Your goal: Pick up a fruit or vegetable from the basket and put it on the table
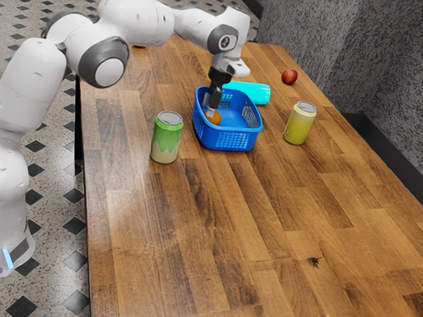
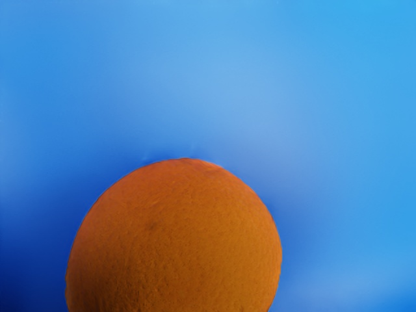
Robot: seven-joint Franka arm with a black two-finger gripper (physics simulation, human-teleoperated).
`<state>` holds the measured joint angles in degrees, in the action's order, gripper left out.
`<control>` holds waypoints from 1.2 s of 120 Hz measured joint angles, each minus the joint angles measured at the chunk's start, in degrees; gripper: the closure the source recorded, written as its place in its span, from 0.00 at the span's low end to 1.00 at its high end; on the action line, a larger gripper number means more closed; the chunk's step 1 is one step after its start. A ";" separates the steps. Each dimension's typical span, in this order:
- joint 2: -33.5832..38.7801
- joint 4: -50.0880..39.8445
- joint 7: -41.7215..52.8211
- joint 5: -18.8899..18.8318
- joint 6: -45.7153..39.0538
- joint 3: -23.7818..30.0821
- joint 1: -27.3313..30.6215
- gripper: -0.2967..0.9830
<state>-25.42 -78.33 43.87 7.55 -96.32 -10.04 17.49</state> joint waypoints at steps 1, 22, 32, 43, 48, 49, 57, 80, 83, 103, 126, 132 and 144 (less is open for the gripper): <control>-0.04 0.06 -0.16 0.03 0.00 0.01 -0.01 0.25; -0.90 0.51 -3.07 0.32 -0.05 0.11 -0.33 0.24; -1.56 0.52 -4.19 0.37 -0.07 0.11 -0.40 0.23; -1.97 0.53 -5.24 0.40 -0.08 0.11 -0.42 0.23; -2.21 0.53 -5.67 0.41 -0.09 0.11 -0.43 0.23; -2.24 0.53 -5.76 0.42 -0.09 0.11 -0.43 0.23; -2.37 0.53 -6.36 0.42 -0.10 0.11 -0.44 0.23; -2.40 0.53 -7.68 0.18 -0.14 0.11 -0.50 0.43; -2.40 0.54 -7.83 0.13 -0.17 0.12 -0.51 0.45; -2.40 0.55 -8.67 -0.05 -0.33 0.28 -0.60 0.45; -2.40 0.55 -9.39 -0.11 -0.40 0.30 -0.65 0.46; -2.40 0.55 -9.54 -0.12 -0.42 0.30 -0.68 0.47; -2.44 0.55 -9.83 -0.14 -0.45 0.44 -0.68 0.47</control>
<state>-27.86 -77.78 34.05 7.41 -96.76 -9.59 16.80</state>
